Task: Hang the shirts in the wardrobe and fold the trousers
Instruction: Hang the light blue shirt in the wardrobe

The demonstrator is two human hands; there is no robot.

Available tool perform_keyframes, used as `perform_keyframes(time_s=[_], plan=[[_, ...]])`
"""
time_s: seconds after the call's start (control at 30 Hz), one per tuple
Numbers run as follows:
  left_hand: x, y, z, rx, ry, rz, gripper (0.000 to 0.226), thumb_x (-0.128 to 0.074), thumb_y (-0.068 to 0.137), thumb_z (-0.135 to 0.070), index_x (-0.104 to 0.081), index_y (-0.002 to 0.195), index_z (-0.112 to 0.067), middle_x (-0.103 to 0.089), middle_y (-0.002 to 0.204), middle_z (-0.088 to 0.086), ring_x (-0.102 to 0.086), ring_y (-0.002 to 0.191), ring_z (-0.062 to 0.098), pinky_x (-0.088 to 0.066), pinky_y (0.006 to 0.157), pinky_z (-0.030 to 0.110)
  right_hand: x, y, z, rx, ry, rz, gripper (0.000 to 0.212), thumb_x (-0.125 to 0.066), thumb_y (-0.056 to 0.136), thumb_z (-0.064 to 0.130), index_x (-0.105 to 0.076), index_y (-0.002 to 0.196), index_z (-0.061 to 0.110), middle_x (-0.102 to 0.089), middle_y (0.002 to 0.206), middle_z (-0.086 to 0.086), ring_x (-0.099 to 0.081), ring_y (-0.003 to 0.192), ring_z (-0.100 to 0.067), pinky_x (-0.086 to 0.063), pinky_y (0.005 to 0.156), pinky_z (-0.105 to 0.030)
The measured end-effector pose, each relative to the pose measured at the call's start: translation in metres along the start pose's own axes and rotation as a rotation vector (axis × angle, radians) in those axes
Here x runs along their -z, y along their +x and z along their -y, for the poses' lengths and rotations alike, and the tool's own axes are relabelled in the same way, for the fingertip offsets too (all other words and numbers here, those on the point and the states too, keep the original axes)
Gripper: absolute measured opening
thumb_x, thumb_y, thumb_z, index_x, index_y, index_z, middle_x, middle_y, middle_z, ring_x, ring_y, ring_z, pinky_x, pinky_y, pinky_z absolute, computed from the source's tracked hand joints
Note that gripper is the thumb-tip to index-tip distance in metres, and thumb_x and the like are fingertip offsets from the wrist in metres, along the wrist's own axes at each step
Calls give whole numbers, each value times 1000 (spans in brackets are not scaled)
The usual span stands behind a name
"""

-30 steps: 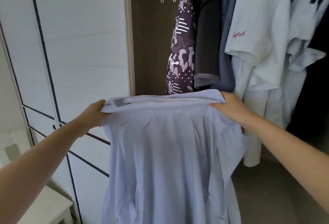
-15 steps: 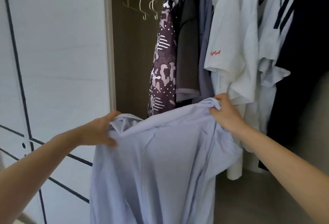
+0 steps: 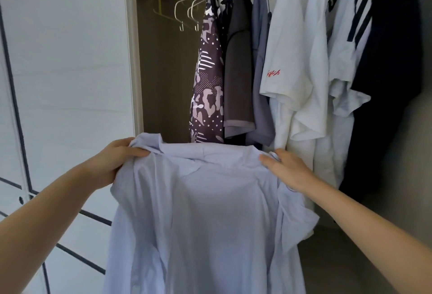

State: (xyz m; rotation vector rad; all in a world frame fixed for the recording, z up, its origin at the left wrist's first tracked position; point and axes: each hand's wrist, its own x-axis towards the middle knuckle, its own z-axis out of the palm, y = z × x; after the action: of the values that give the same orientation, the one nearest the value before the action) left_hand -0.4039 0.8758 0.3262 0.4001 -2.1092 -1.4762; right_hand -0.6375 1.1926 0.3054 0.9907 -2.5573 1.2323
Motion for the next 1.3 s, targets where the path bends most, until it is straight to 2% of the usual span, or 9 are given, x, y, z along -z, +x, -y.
perform_keyframes(time_s=[0.13,0.27,0.43,0.57,0.67,0.77,0.97,1.1,1.3], plan=[[-1,4,-9,14,71,-65,45,-74,80,-13,-62,122,-23,-68,117,10,-66,104,30,-53,87,39,1,-3,-3,36,-79,-95,24,-45,98,34,-39,79,21,-51,79,0,-52,80,-26,-36,63,-32],[-11,5,-11,-60,448,-168,43,-57,91,-2,-56,124,-29,-68,109,8,-64,94,22,-50,77,27,3,-7,1,31,-311,16,25,-51,93,17,-34,111,19,-52,93,-8,-51,80,-28,-38,63,-32],[-26,-1,-18,-270,546,102,60,-42,90,18,-63,123,-28,-63,122,-15,-59,110,-3,-47,91,11,2,-5,8,69,-193,-174,19,-43,100,24,-30,112,15,-50,80,-9,-53,75,-33,-44,65,-38],[-34,-2,-15,-239,598,360,55,-37,86,23,-81,92,-10,-77,94,-11,-70,97,5,-51,89,16,7,1,3,58,-14,-321,14,-38,103,24,-30,108,14,-51,83,-10,-51,74,-32,-42,66,-39],[-37,5,0,-191,1092,473,44,-42,85,9,-78,81,-16,-64,70,-25,-62,79,5,-46,78,18,15,3,-3,89,0,-386,8,-37,101,14,-31,106,15,-51,83,-9,-53,73,-32,-42,65,-38],[-37,12,13,-42,1475,380,24,-44,93,-18,-67,93,-26,-58,91,-13,-57,91,12,-46,83,25,13,0,-4,124,-102,-302,16,-34,94,6,-33,100,21,-51,77,-5,-52,67,-29,-44,61,-39],[-25,15,1,-132,1111,174,19,-71,82,-51,-75,93,-36,-65,99,-15,-60,90,5,-49,86,20,13,0,-4,107,-137,-212,14,-47,100,24,-45,109,14,-57,84,-10,-56,74,-30,-47,67,-39],[-13,5,-11,-250,804,172,58,-77,42,-79,-73,90,-47,-58,103,-20,-58,99,0,-46,80,10,19,3,-8,84,-170,-238,18,-52,97,23,-45,109,13,-60,89,-14,-57,79,-33,-48,69,-39],[-8,10,-12,-165,1108,104,81,-68,53,-83,-52,124,-47,-48,124,-9,-52,111,14,-43,88,15,18,2,0,93,-158,-263,23,-52,96,35,-44,99,14,-59,81,-10,-58,78,-34,-50,68,-42]])
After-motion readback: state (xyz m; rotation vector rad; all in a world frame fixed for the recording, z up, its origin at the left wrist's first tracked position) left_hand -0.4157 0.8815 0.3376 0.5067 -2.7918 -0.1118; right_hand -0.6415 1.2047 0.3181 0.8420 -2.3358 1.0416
